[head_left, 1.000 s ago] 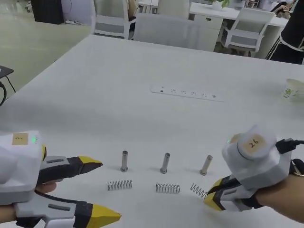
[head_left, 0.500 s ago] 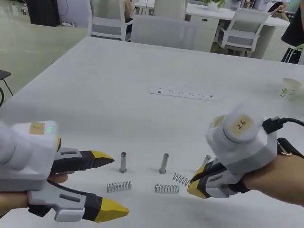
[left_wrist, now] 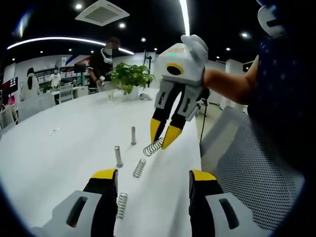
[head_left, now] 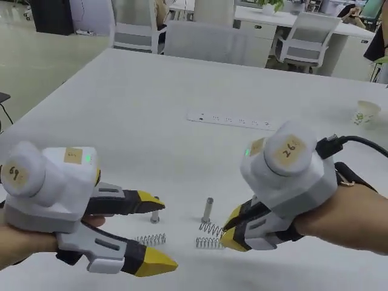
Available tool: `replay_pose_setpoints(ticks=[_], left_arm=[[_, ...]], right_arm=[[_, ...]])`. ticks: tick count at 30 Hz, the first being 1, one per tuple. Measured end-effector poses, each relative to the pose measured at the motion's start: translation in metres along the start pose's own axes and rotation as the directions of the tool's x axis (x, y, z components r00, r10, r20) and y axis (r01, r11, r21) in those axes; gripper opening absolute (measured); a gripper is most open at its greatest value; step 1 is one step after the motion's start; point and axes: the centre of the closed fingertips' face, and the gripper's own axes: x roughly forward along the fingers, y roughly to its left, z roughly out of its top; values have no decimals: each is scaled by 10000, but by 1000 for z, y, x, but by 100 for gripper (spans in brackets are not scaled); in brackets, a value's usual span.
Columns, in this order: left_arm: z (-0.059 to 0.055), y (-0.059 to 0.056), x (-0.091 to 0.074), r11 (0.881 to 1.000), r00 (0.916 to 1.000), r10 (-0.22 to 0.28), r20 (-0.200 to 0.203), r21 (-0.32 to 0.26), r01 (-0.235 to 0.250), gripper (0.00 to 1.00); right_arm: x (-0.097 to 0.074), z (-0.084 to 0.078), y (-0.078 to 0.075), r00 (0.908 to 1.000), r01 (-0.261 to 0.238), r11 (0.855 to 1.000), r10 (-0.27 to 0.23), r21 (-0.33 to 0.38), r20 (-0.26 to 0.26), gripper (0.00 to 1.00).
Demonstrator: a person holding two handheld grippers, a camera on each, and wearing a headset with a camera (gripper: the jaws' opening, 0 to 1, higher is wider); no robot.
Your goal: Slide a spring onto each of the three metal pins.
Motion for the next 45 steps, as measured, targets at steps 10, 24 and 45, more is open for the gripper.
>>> replay_pose_setpoints(ticks=[10,24,45], left_arm=[[8,-9,7,9988,9992,-405,63,290,403,45],[16,-18,16,9935,9970,-774,92,845,763,31],[16,-24,17,9855,9938,-1085,223,1333,1046,6]], right_arm=[[-2,11,12,9996,-276,9972,283,-701,93,8],[-6,17,23,9982,-571,9885,591,-1399,100,8],[-6,18,32,9949,-995,9752,1011,-1977,-19,8]])
